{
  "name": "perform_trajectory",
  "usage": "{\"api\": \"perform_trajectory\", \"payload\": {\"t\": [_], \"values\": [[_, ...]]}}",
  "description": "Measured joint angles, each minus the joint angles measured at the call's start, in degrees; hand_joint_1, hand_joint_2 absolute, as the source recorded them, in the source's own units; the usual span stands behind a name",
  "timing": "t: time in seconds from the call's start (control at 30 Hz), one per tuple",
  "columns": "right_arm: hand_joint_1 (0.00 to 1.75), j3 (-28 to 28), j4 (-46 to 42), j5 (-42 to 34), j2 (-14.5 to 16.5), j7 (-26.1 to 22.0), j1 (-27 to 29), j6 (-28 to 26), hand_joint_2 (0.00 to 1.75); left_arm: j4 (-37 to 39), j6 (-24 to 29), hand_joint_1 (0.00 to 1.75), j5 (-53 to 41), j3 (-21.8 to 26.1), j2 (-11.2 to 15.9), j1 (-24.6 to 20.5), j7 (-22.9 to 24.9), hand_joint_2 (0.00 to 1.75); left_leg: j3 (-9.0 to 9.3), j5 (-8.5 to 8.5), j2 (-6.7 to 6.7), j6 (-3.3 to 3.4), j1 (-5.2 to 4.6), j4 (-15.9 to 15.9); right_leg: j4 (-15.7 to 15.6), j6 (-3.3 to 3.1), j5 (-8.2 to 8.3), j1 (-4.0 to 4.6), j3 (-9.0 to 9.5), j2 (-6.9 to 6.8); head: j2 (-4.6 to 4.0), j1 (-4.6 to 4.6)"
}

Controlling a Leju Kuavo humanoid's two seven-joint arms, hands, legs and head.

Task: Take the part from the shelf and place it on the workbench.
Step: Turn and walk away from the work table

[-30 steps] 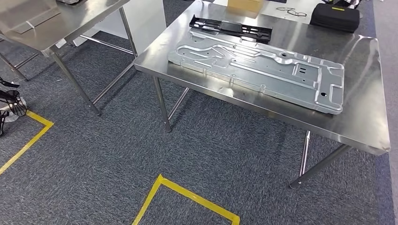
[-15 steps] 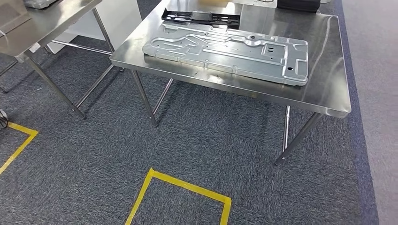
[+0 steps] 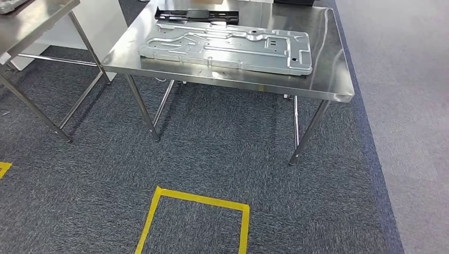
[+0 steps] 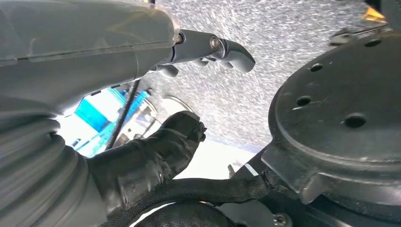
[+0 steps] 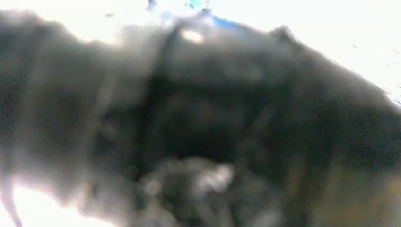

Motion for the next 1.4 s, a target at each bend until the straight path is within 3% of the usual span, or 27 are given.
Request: {"api": "perform_trajectory", "payload": {"t": [0.07,0.13,0.2,0.23,0.27,0.3,0.37,0.4,0.43,0.47,0.53,0.6,0.67,0.73,0.77,0.87,0.9,0.93,0.97,1.0,1.03,1.07,1.13,1.2,1.27,1.33,1.4], "values": [[0.0,0.01,-0.03,0.25,-0.02,0.04,-0.19,-0.39,0.0,0.0,0.01,0.0,-0.42,0.28,-0.01,-0.1,0.02,1.75,-1.52,0.37,0.94,-0.3,-0.17,1.47,-8.35,-0.49,-0.6,0.38,6.33,-1.96,0.0,-0.01],[0.0,0.02,-0.06,0.4,-0.04,0.08,-0.27,-0.71,0.0,0.0,0.02,0.0,-0.91,0.72,-0.01,-0.18,0.09,1.75,-2.11,0.88,1.9,-0.83,-0.22,2.3,-13.34,-1.26,-2.4,0.93,9.03,-2.91,0.0,-0.02],[0.0,0.03,-0.04,0.49,0.01,0.16,-0.15,-0.84,0.0,0.01,0.02,0.0,-1.4,1.12,0.06,-0.34,0.23,1.75,-2.37,1.34,2.39,-1.57,-0.1,2.54,-14.05,-2.21,-1.79,0.86,8.26,-2.16,0.0,-0.01],[0.0,0.04,-0.02,0.57,0.07,0.29,-0.18,-0.99,0.0,0.01,0.01,0.0,-1.63,1.24,0.1,-0.43,0.31,1.75,-2.7,0.58,1.58,-2.01,0.01,3.07,-14.19,-2.66,-1.14,0.71,7.7,-1.74,0.0,-0.02],[0.0,0.05,-0.01,0.68,0.13,0.5,-0.23,-1.16,0.0,0.01,0.01,0.0,-1.81,1.34,0.14,-0.46,0.39,1.75,-3.17,-1.01,0.29,-2.43,0.12,4.22,-14.36,-3.07,-0.44,0.53,7.04,-1.44,0.0,-0.03],[0.0,0.06,0.01,0.79,0.19,0.72,-0.32,-1.3,0.0,0.01,0.01,0.0,-2.03,1.45,0.16,-0.46,0.48,1.75,-3.89,-3.67,-1.34,-2.81,0.31,6.55,-14.41,-3.33,0.29,0.48,6.23,-1.11,0.0,-0.05],[0.0,0.07,0.01,0.92,0.29,1.01,-0.42,-1.45,0.0,0.02,0.03,0.0,-2.32,1.79,0.19,-0.39,0.62,1.75,-5.2,-8.77,-3.28,-3.19,0.56,13.0,-14.32,-3.54,1.74,0.54,4.26,-0.2,0.0,-0.07],[0.0,0.07,0.01,0.96,0.34,1.04,-0.41,-1.45,0.0,0.02,0.04,0.0,-2.43,1.98,0.21,-0.38,0.67,1.75,-5.33,-9.8,-3.6,-3.26,0.64,15.71,-14.21,-3.49,2.51,0.55,3.17,0.39,0.0,-0.07],[0.0,0.07,0.01,0.97,0.4,1.04,-0.4,-1.45,0.0,0.02,0.04,0.0,-2.46,2.15,0.23,-0.38,0.7,1.75,-4.71,-9.28,-3.7,-3.26,0.69,16.72,-14.06,-3.39,3.24,0.54,2.14,0.95,0.0,-0.08],[0.0,0.08,0.01,0.98,0.44,1.04,-0.38,-1.4,0.0,0.02,0.04,0.0,-2.53,2.32,0.23,-0.39,0.71,1.75,-3.17,-7.63,-3.8,-3.2,0.74,15.71,-13.85,-3.26,3.91,0.5,1.2,1.53,0.0,-0.08],[0.0,0.09,-0.01,0.99,0.58,1.04,-0.4,-1.23,0.0,0.02,0.04,0.0,-2.79,2.6,0.26,-0.43,0.71,1.75,2.3,-4.67,-5.06,-2.88,0.82,8.61,-13.3,-2.86,5.14,0.43,-0.51,2.67,0.0,-0.09],[0.0,0.09,-0.04,0.99,0.71,1.04,-0.45,-1.12,0.0,0.02,0.04,0.0,-3.02,2.75,0.34,-0.39,0.72,1.75,7.21,-4.66,-6.89,-2.44,0.78,0.67,-12.89,-2.26,6.37,0.49,-1.71,3.75,0.0,-0.07],[0.0,0.1,-0.06,0.99,0.77,1.04,-0.4,-1.11,0.0,0.02,0.02,0.0,-3.1,2.86,0.42,-0.43,0.73,1.75,8.26,-5.14,-7.07,-1.98,0.54,-2.04,-13.02,-1.48,7.72,0.57,-2.3,4.77,0.0,-0.05],[0.0,0.1,0.04,0.99,0.76,1.05,-0.25,-0.93,0.0,0.02,-0.04,0.0,-3.44,3.07,0.42,-0.62,0.82,1.75,7.3,-4.12,-5.76,-1.14,0.65,-2.07,-12.83,-0.85,7.88,0.5,-2.9,4.92,0.0,-0.05],[0.0,0.1,0.09,1.0,0.76,1.06,-0.2,-0.78,0.0,0.02,-0.09,0.0,-3.73,3.24,0.43,-0.69,0.88,1.75,6.7,-3.46,-5.05,-0.58,0.7,-2.2,-11.7,-0.67,6.27,0.51,-3.44,4.19,0.0,-0.04],[0.0,0.14,0.13,1.1,0.81,1.07,-0.35,-0.45,0.0,0.02,-0.28,0.0,-4.56,3.99,0.44,-0.66,1.04,1.75,4.35,-1.59,-2.92,0.34,0.37,-2.16,-2.48,-0.27,-2.58,0.44,-5.6,1.32,0.0,-0.02],[0.0,0.16,0.13,1.13,0.85,1.08,-0.38,-0.44,0.0,0.02,-0.33,0.0,-4.74,4.2,0.44,-0.62,1.08,1.75,3.45,-1.05,-2.21,0.35,0.22,-1.97,0.98,-0.1,-3.94,0.41,-5.97,1.01,0.0,-0.01],[0.0,0.19,0.12,1.13,0.91,1.07,-0.39,-0.44,0.0,0.02,-0.38,0.0,-4.91,4.34,0.46,-0.59,1.13,1.75,2.46,-0.54,-1.49,0.32,0.11,-1.69,3.23,0.02,-3.69,0.4,-5.73,0.87,0.0,-0.01],[0.0,0.21,0.1,1.13,0.96,1.08,-0.39,-0.45,0.0,0.02,-0.42,0.0,-5.09,4.48,0.49,-0.57,1.16,1.75,1.38,-0.07,-0.78,0.26,0.02,-1.32,3.64,0.05,-2.26,0.4,-4.56,0.72,0.0,-0.01],[0.0,0.24,0.09,1.13,1.01,1.08,-0.39,-0.47,0.0,0.02,-0.46,0.0,-5.23,4.61,0.54,-0.58,1.2,1.75,0.32,0.33,-0.17,0.19,-0.05,-0.87,2.08,0.0,-0.57,0.4,-2.43,0.44,0.0,-0.01],[0.0,0.26,0.02,1.13,1.04,1.08,-0.46,-0.5,0.0,0.02,-0.52,0.0,-5.37,4.75,0.61,-0.68,1.21,1.75,-0.51,0.67,0.35,0.07,-0.12,-0.34,-1.4,-0.17,0.39,0.44,0.81,-0.29,0.0,-0.01],[0.0,0.28,-0.07,1.13,1.03,1.08,-0.54,-0.54,0.0,0.02,-0.61,0.0,-5.51,4.92,0.66,-0.7,1.21,1.75,-1.18,0.91,0.78,-0.06,-0.22,0.27,-6.18,-0.42,0.24,0.6,4.55,-1.22,0.0,-0.02],[0.0,0.29,-0.23,1.04,1.02,1.07,-0.66,-0.59,0.0,0.02,-0.81,0.0,-5.88,5.27,0.77,-0.69,1.2,1.75,-1.84,1.45,1.67,-0.55,-0.32,1.18,-13.55,-1.18,-1.6,1.04,9.55,-2.58,0.0,-0.02],[0.0,0.29,-0.25,0.88,1.04,1.05,-0.62,-0.61,0.0,0.02,-0.96,0.0,-6.27,5.53,0.88,-0.72,1.19,1.75,-2.15,2.12,2.56,-1.21,-0.27,1.42,-15.58,-2.09,-1.82,1.23,9.96,-2.14,0.0,-0.01],[0.0,0.28,-0.24,0.77,1.12,1.05,-0.61,-0.6,0.0,0.02,-1.04,0.0,-6.45,5.6,1.03,-0.88,1.15,1.75,-2.73,0.56,0.84,-2.14,-0.05,2.66,-15.81,-3.01,-0.59,0.98,8.88,-1.38,0.0,-0.01],[0.0,0.28,-0.24,0.59,1.19,1.05,-0.66,-0.6,0.0,0.03,-1.09,0.0,-6.76,5.61,1.14,-0.76,1.04,1.75,-4.12,-4.59,-2.42,-2.93,0.28,7.47,-15.9,-3.68,0.76,0.81,7.38,-0.7,0.0,-0.01],[0.0,0.28,-0.24,0.26,1.22,1.02,-0.65,-0.6,0.0,0.03,-1.1,0.0,-7.4,5.63,1.2,-0.57,0.83,1.75,-5.5,-9.0,-3.67,-3.19,0.48,14.26,-15.7,-3.83,2.07,0.86,5.54,0.26,0.0,-0.02]]}}
